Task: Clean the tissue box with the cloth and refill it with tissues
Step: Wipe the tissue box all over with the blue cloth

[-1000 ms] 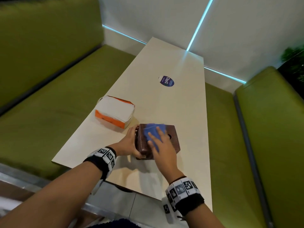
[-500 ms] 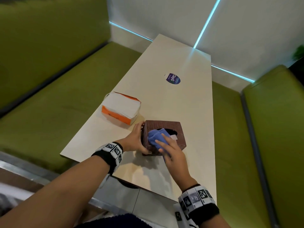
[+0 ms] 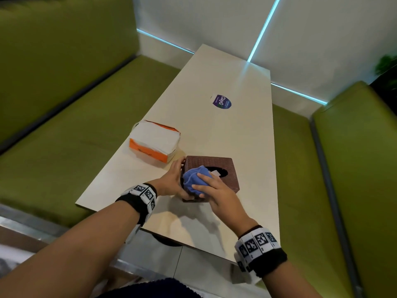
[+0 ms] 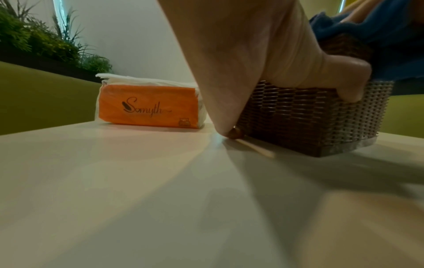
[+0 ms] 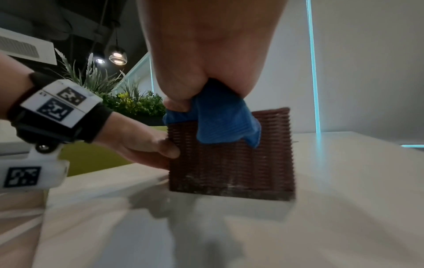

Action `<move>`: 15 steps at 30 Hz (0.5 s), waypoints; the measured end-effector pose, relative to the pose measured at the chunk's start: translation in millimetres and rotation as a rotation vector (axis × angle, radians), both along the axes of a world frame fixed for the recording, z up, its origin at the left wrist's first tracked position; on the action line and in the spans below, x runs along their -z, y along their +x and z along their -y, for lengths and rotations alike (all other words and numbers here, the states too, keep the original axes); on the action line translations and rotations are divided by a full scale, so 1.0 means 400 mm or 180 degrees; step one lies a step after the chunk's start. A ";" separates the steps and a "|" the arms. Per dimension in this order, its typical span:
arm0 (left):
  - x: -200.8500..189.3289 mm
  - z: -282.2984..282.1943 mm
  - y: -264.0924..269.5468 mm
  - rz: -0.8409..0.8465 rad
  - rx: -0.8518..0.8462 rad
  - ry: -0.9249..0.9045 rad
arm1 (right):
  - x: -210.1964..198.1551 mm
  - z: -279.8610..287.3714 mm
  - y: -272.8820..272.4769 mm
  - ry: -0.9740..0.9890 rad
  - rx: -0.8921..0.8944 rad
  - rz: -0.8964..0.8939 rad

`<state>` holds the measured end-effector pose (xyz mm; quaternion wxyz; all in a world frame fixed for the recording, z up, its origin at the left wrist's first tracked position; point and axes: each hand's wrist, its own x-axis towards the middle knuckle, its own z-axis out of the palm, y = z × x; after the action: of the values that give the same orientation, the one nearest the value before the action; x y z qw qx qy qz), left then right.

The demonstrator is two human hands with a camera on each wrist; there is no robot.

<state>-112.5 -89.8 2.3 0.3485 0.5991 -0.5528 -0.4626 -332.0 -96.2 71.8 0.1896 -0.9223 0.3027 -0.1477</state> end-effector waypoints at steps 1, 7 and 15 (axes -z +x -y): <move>-0.001 0.001 -0.001 0.0000 0.0004 -0.0010 | -0.007 0.013 -0.016 -0.0008 -0.0033 -0.0059; -0.004 -0.001 -0.003 0.0079 -0.0050 0.0013 | -0.025 0.023 -0.018 0.0030 0.0007 0.0040; 0.005 0.005 -0.001 -0.0007 -0.0083 -0.0012 | -0.066 0.061 -0.058 0.0132 0.0125 -0.0236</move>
<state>-112.9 -91.8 0.3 0.3562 0.6052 -0.5454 -0.4577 -355.2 -120.8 98.1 0.1944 -0.9169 0.3305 -0.1108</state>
